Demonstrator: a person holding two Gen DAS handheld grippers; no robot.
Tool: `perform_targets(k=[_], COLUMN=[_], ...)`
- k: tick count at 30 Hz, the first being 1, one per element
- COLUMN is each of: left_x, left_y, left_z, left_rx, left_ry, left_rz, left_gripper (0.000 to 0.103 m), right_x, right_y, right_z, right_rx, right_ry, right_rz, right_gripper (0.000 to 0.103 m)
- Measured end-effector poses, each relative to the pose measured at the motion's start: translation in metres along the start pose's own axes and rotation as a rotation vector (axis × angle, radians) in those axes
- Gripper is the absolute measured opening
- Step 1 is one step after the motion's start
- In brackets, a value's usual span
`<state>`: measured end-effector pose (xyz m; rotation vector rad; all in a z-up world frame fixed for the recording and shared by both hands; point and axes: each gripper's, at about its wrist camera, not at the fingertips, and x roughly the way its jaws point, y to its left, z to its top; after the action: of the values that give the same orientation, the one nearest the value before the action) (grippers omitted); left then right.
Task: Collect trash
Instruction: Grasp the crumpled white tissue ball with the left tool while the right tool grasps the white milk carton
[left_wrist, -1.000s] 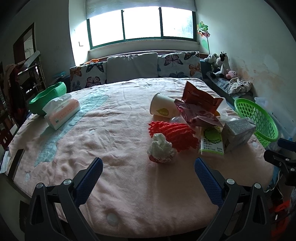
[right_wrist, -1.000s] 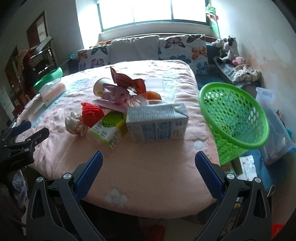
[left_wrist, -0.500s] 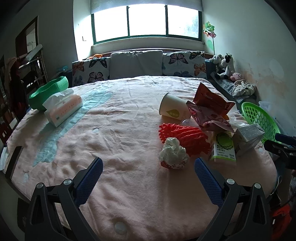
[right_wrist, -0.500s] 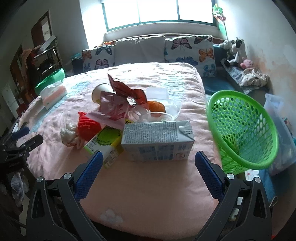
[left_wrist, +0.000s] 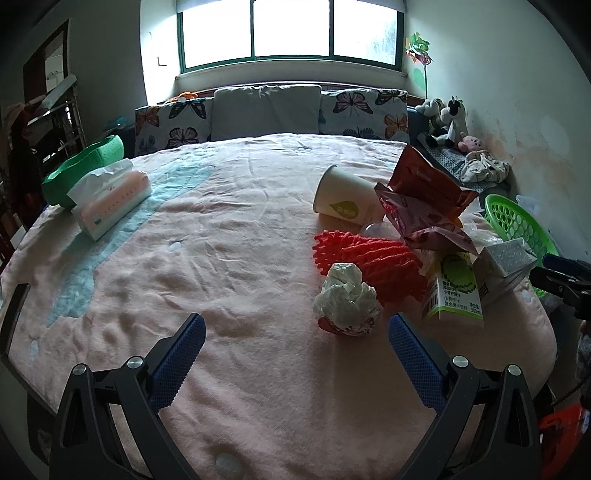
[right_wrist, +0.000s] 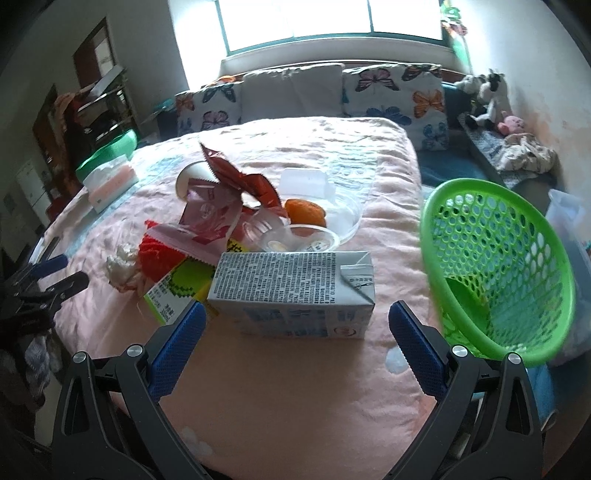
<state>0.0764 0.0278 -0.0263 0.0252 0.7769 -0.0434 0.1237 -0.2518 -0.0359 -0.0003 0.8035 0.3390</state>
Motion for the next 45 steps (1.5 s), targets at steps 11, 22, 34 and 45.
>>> perform_targets(k=[11, 22, 34, 45], left_x=[0.027, 0.049, 0.062, 0.064], left_y=[-0.006, -0.017, -0.017, -0.019], left_z=[0.006, 0.016, 0.017, 0.019], left_rx=[0.008, 0.007, -0.016, -0.008], left_ry=[0.060, 0.097, 0.134, 0.138], left_rz=[-0.102, -0.150, -0.163, -0.223], left_gripper=[0.087, 0.086, 0.074, 0.063], right_x=[0.013, 0.044, 0.057, 0.049], right_y=[-0.007, 0.005, 0.006, 0.027], right_z=[0.018, 0.031, 0.018, 0.009], right_rx=[-0.254, -0.558, -0.628, -0.636], right_ry=[0.066, 0.191, 0.355, 0.389], right_rz=[0.061, 0.143, 0.268, 0.342], right_gripper=[0.098, 0.097, 0.086, 0.069])
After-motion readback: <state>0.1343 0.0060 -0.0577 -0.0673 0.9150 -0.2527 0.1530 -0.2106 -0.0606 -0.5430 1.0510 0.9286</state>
